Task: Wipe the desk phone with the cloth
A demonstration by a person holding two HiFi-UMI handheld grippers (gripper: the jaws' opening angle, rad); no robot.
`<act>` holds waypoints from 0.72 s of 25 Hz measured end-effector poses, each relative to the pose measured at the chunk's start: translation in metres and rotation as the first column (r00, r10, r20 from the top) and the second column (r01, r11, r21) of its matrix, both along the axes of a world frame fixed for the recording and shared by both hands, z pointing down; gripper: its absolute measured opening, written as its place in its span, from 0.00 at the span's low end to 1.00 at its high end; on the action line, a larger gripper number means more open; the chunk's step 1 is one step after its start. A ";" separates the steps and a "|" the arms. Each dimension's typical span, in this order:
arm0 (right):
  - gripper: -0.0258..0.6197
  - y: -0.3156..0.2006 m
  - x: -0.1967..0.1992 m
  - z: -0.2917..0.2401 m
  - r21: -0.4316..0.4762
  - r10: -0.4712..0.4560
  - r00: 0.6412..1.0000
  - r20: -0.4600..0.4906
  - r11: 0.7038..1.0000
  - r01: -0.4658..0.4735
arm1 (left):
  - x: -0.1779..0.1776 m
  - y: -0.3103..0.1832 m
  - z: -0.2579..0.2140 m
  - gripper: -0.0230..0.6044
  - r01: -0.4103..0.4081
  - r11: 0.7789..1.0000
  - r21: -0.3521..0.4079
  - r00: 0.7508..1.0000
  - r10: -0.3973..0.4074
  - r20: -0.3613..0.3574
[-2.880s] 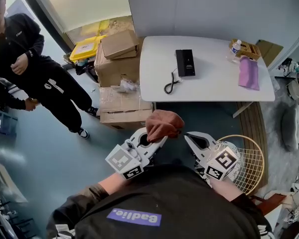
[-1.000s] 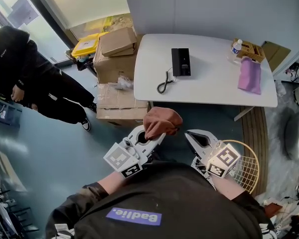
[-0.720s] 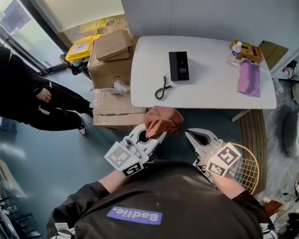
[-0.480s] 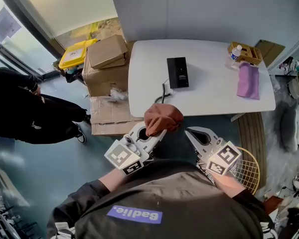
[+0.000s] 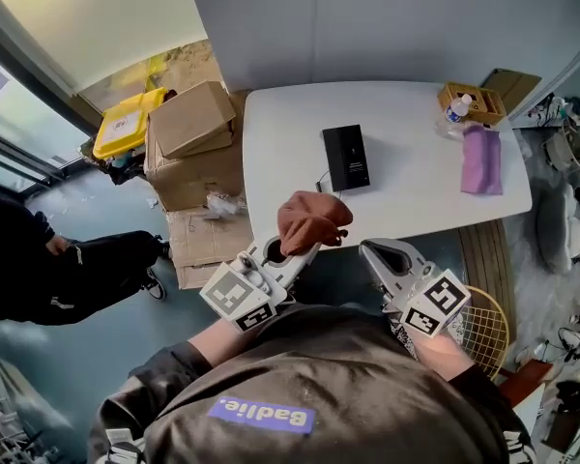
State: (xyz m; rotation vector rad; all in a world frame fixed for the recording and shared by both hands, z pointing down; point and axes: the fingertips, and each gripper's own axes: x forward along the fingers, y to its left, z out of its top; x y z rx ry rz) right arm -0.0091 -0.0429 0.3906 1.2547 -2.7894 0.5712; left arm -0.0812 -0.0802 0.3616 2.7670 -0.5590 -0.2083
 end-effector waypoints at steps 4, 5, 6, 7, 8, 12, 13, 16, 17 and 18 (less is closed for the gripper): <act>0.08 -0.018 0.001 0.002 -0.007 -0.001 1.000 0.005 1.000 0.001 | 0.003 -0.021 0.004 0.09 0.008 1.000 -0.015 1.000 -0.008 -0.004; 0.08 -0.022 0.003 0.002 -0.008 -0.006 1.000 0.006 1.000 0.006 | 0.006 -0.025 0.006 0.09 0.012 1.000 -0.018 1.000 -0.012 -0.003; 0.08 -0.027 0.005 0.004 -0.008 -0.011 1.000 0.009 1.000 0.011 | 0.008 -0.030 0.008 0.09 0.016 1.000 -0.018 1.000 -0.016 0.001; 0.08 -0.031 0.008 0.006 -0.009 -0.016 1.000 0.013 1.000 0.017 | 0.011 -0.034 0.010 0.09 0.022 1.000 -0.017 1.000 -0.022 0.004; 0.08 -0.036 0.011 0.010 -0.012 -0.021 1.000 0.017 1.000 0.022 | 0.014 -0.040 0.013 0.09 0.030 0.999 -0.016 1.000 -0.030 0.008; 0.08 -0.054 0.023 0.018 -0.025 -0.066 0.997 0.036 0.997 0.067 | 0.027 -0.058 0.025 0.09 0.084 0.995 -0.045 0.996 -0.083 0.022; 0.08 -0.059 0.026 0.018 -0.025 -0.084 0.996 0.038 0.996 0.085 | 0.031 -0.063 0.028 0.09 0.099 0.994 -0.054 0.995 -0.097 0.028; 0.08 -0.074 0.042 0.023 -0.032 -0.120 0.992 0.047 0.992 0.122 | 0.045 -0.079 0.039 0.09 0.136 0.988 -0.072 0.990 -0.132 0.051; 0.08 -0.079 0.048 0.025 -0.037 -0.130 0.990 0.049 0.991 0.132 | 0.050 -0.084 0.043 0.09 0.147 0.986 -0.078 0.988 -0.142 0.056; 0.08 -0.084 0.053 0.028 -0.042 -0.140 0.989 0.050 0.989 0.142 | 0.055 -0.089 0.047 0.09 0.157 0.984 -0.083 0.986 -0.152 0.061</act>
